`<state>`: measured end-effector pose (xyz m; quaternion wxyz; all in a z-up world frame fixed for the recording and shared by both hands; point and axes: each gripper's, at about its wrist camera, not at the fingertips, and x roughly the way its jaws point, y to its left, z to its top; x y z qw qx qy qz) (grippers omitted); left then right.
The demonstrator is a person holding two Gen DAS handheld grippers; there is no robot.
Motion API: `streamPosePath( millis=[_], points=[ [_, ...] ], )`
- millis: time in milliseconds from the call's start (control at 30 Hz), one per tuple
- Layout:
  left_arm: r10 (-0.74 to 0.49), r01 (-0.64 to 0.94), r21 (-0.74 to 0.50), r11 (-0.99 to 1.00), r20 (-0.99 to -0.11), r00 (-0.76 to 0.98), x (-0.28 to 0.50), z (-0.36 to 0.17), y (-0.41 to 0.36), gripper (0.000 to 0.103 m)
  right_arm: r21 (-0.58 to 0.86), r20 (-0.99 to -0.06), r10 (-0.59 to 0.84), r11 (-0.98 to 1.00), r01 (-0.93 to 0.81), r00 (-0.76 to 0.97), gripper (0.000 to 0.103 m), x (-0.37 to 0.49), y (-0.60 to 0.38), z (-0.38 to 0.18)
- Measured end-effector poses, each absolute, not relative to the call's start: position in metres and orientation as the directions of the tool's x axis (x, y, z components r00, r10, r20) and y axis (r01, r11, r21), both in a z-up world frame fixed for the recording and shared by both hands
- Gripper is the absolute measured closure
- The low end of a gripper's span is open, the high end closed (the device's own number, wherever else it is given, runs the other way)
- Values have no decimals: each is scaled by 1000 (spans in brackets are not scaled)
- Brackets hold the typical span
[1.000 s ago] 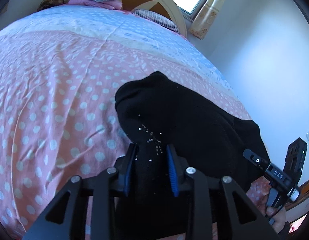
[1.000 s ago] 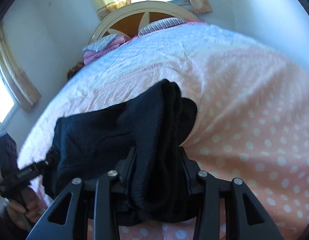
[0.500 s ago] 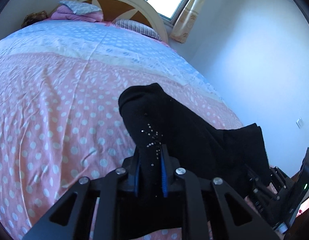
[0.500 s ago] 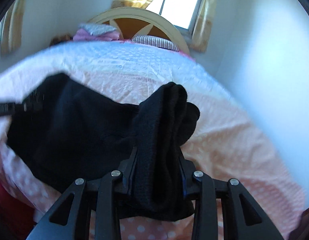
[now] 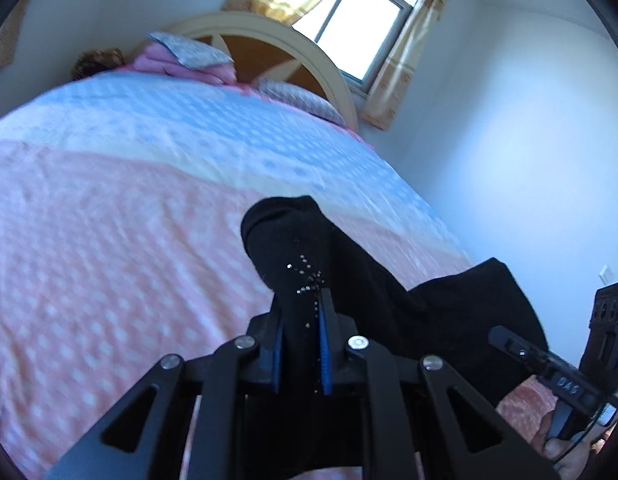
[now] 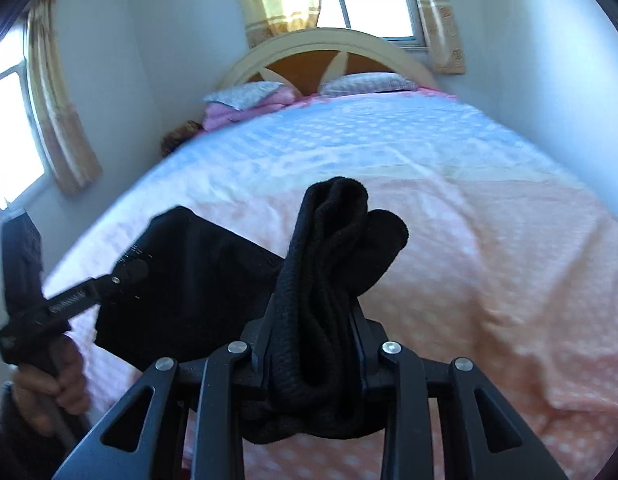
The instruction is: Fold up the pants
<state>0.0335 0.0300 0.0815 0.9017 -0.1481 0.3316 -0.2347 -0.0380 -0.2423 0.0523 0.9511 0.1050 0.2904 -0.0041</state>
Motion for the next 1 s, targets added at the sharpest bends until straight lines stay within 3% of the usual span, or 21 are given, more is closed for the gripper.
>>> streamPosePath(
  millis=[333, 433, 500, 633, 667, 733, 767, 900, 1000],
  points=[
    [-228, 129, -221, 967, -516, 826, 118, 97, 144, 89, 294, -393, 320, 932, -212, 862, 72, 87, -122, 65],
    [-137, 63, -152, 986, -547, 826, 143, 80, 167, 88, 350, -404, 379, 905, -242, 833, 72, 138, -97, 41],
    [-86, 16, -121, 993, -602, 794, 161, 57, 183, 88, 387, -458, 403, 893, -231, 792, 72, 175, -85, 13],
    [15, -66, -42, 997, -723, 691, 182, 8, 204, 81, 343, -644, 344, 928, -145, 683, 64, 224, -72, -40],
    [57, -95, -11, 995, -730, 681, 179, -1, 209, 79, 388, -645, 367, 913, -126, 670, 58, 228, -79, -43],
    [52, -140, -61, 988, -731, 680, 176, -6, 225, 52, 440, -629, 397, 891, -114, 668, 52, 231, -92, -43],
    [49, -165, -89, 982, -728, 684, 174, -4, 233, 48, 452, -629, 408, 884, -115, 661, 52, 231, -94, -43],
    [154, -252, -35, 967, -709, 688, 160, 6, 249, 48, 493, -613, 432, 864, -108, 662, 52, 215, -112, -31],
    [176, -251, -17, 968, -669, 723, 151, 16, 256, 48, 471, -538, 315, 882, -31, 782, 52, 182, -133, -9]
  ],
)
